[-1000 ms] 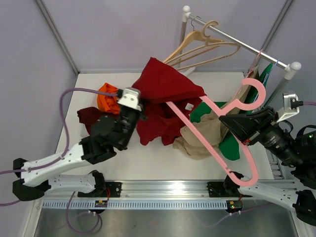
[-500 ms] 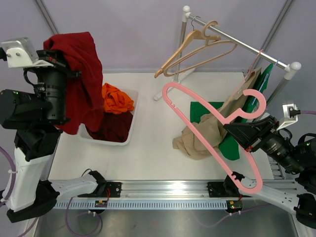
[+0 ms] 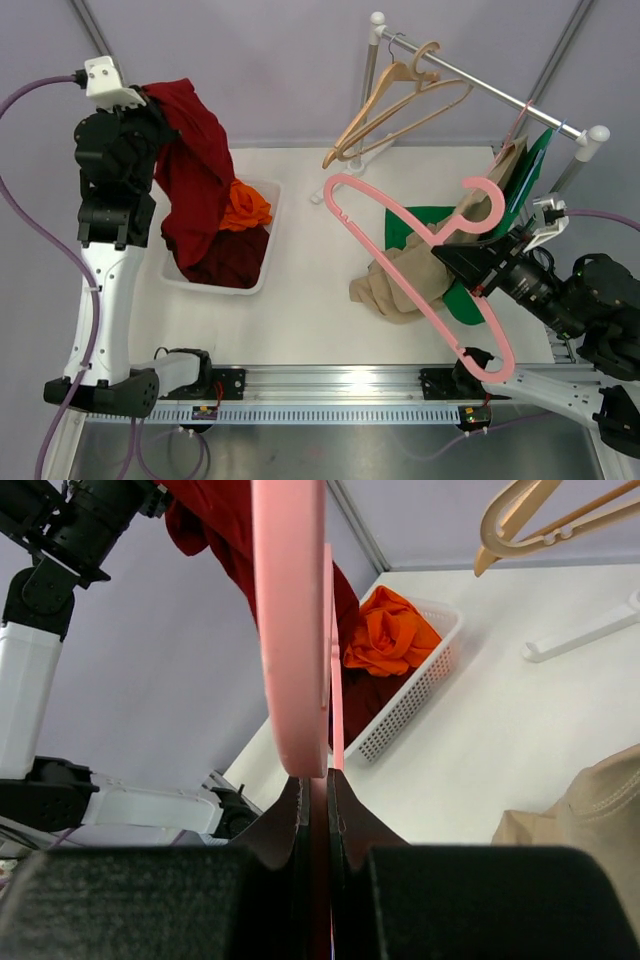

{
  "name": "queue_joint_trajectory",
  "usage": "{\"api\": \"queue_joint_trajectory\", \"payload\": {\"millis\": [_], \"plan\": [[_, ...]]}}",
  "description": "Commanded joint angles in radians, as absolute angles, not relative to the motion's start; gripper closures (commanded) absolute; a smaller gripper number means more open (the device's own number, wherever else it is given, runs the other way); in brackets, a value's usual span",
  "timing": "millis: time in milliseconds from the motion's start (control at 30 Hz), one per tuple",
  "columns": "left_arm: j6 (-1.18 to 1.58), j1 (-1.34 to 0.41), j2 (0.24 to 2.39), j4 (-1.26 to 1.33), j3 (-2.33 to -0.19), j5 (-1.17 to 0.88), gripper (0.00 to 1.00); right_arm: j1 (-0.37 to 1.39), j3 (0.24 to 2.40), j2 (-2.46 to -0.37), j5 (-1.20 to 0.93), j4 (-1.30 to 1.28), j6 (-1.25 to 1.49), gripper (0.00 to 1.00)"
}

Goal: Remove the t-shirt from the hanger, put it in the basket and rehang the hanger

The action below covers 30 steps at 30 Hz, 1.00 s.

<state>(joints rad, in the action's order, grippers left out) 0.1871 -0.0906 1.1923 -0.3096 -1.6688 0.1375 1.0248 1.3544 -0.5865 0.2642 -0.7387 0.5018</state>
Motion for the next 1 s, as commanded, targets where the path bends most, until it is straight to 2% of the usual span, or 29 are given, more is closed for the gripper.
{"api": "queue_joint_trajectory", "payload": {"millis": [0,167,333,467,500,533,567,667,733,767,967], "plan": [[0.255,-0.077,1.12,-0.184,-1.583,0.064,1.0,1.025,1.374,-0.624,0.282,-0.715,0.463,1.0],[0.31,-0.077,1.013,-0.091,-1.207,0.133,1.0,1.025,1.368,-0.672,0.363,-0.704,0.454,1.0],[0.457,-0.077,0.944,-0.139,-0.991,0.136,1.0,1.023,1.423,-0.765,0.515,-0.741,0.442,1.0],[0.544,-0.078,0.829,-0.241,-0.864,0.101,0.99,1.025,1.502,-0.882,0.746,-0.836,0.423,1.0],[0.551,-0.078,0.807,-0.277,-0.836,0.098,0.93,1.023,1.537,-0.903,0.785,-0.877,0.419,1.0],[0.555,-0.078,0.78,-0.294,-0.789,0.112,0.75,1.025,1.555,-0.92,0.869,-0.893,0.414,1.0],[0.564,-0.078,0.729,-0.31,-0.767,0.12,0.63,1.023,1.581,-0.961,0.902,-0.938,0.414,1.0],[0.557,-0.078,0.658,-0.353,-0.729,0.123,0.16,1.025,1.678,-1.044,0.992,-1.012,0.413,1.0],[0.54,-0.078,0.614,-0.374,-0.738,0.097,0.04,1.025,1.753,-1.092,1.06,-1.061,0.422,1.0],[0.522,-0.078,0.606,-0.382,-0.756,0.083,0.01,1.025,1.773,-1.136,1.081,-1.089,0.423,1.0],[0.451,-0.078,0.54,-0.462,-0.843,-0.053,0.01,1.006,1.929,-1.31,1.167,-1.225,0.483,1.0]]}}
